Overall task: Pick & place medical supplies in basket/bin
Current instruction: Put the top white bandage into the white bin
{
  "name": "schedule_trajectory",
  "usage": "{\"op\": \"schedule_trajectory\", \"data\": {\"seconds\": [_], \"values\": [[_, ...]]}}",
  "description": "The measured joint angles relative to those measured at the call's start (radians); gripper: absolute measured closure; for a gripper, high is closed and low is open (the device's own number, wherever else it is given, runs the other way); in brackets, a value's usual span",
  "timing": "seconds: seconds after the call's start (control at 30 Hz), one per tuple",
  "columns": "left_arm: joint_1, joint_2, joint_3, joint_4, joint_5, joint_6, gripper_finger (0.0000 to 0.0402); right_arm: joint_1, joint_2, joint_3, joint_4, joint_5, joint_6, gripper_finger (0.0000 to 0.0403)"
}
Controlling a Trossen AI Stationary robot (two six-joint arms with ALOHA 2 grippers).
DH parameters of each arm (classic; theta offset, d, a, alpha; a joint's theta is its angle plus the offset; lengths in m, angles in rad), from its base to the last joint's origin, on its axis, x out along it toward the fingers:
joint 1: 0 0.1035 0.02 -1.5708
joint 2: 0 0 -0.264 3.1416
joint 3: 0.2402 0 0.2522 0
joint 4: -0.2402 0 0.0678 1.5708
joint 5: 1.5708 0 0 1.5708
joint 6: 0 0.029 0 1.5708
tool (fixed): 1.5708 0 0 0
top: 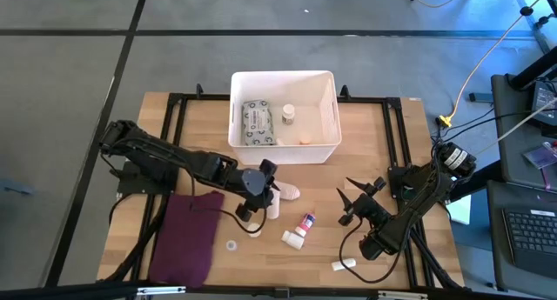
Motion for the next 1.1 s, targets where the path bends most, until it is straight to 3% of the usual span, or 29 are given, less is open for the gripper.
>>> {"op": "schedule_trajectory", "data": {"seconds": [0.3,0.63,0.77,1.1], "values": [[0.003,0.003,0.000,-0.028,-0.001,0.032,0.0091,0.000,0.000,0.000,0.000,0.000,0.000,0.0196],[-0.001,0.004,0.000,-0.035,0.000,-0.094,0.0087,0.000,0.000,0.000,0.000,0.000,0.000,0.0196],[-0.005,0.004,-0.001,0.038,0.010,-0.127,0.0087,0.000,0.000,0.000,0.000,0.000,0.000,0.0196],[0.003,0.041,-0.001,0.041,0.037,0.212,0.0091,0.000,0.000,0.000,0.000,0.000,0.000,0.0196]]}}
